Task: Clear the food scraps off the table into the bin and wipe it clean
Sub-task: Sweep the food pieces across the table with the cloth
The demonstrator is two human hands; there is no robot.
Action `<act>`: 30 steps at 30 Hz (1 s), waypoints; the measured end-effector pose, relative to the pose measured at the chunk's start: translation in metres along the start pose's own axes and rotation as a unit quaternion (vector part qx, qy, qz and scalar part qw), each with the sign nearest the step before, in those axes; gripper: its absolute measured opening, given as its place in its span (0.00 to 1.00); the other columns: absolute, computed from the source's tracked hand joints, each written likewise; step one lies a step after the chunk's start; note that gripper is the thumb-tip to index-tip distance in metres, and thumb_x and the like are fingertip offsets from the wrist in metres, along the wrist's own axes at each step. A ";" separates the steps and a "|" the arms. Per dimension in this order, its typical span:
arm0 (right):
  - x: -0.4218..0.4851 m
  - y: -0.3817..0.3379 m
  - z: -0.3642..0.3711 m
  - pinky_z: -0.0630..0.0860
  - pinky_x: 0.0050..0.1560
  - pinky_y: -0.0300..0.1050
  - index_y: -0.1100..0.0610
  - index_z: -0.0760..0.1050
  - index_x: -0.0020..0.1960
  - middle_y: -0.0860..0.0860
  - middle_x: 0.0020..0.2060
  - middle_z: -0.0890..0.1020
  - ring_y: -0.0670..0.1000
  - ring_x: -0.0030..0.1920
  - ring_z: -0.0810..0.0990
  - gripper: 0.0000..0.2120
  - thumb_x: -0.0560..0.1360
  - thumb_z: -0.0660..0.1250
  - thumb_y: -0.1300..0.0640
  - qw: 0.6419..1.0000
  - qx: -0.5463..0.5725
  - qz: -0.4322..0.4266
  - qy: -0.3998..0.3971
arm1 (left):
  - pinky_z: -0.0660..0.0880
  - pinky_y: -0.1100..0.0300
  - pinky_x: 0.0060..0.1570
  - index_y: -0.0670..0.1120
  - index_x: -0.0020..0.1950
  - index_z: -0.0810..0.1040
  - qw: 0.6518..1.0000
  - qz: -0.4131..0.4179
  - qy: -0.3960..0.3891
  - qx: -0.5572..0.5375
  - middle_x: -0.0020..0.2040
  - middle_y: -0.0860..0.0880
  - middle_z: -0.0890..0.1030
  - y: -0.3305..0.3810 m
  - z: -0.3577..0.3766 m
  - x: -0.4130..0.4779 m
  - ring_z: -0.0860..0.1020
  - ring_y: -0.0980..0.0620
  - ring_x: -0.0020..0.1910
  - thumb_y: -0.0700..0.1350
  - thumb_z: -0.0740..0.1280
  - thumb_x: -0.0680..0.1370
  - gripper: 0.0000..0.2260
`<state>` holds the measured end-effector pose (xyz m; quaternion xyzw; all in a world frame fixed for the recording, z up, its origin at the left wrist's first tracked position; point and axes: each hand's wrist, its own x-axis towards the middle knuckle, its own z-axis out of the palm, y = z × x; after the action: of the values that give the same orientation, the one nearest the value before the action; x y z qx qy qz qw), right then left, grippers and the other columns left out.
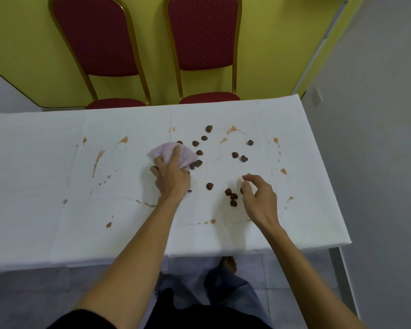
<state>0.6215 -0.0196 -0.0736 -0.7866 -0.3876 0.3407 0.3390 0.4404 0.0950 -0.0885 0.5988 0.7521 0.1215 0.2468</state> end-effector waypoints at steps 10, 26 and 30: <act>0.021 0.001 -0.026 0.75 0.48 0.38 0.51 0.77 0.62 0.42 0.49 0.83 0.44 0.44 0.80 0.13 0.81 0.60 0.53 1.000 0.023 0.010 -0.004 | 0.72 0.49 0.55 0.62 0.78 0.57 0.998 -0.031 0.061 -0.010 0.75 0.41 0.59 0.003 -0.024 0.028 0.65 0.40 0.69 0.45 0.62 0.82 0.28; 0.040 0.008 -0.037 0.73 0.51 0.40 0.51 0.79 0.60 0.41 0.53 0.80 0.37 0.49 0.78 0.11 0.81 0.61 0.53 0.999 0.038 0.030 0.024 | 0.49 0.27 0.71 0.60 0.80 0.51 0.992 -0.063 -0.043 0.099 0.80 0.40 0.40 0.020 0.012 0.070 0.40 0.31 0.78 0.66 0.52 0.80 0.30; 0.046 -0.002 -0.020 0.77 0.47 0.40 0.51 0.79 0.59 0.43 0.49 0.83 0.41 0.38 0.80 0.11 0.81 0.61 0.52 1.000 0.025 0.009 0.011 | 0.45 0.31 0.73 0.61 0.80 0.48 0.988 0.019 -0.103 0.115 0.80 0.41 0.37 0.031 0.026 0.053 0.36 0.33 0.78 0.68 0.55 0.78 0.33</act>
<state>0.6580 0.0148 -0.0735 -0.7850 -0.3680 0.3450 0.3595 0.4717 0.1513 -0.1076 0.6470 0.7199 -0.0230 0.2502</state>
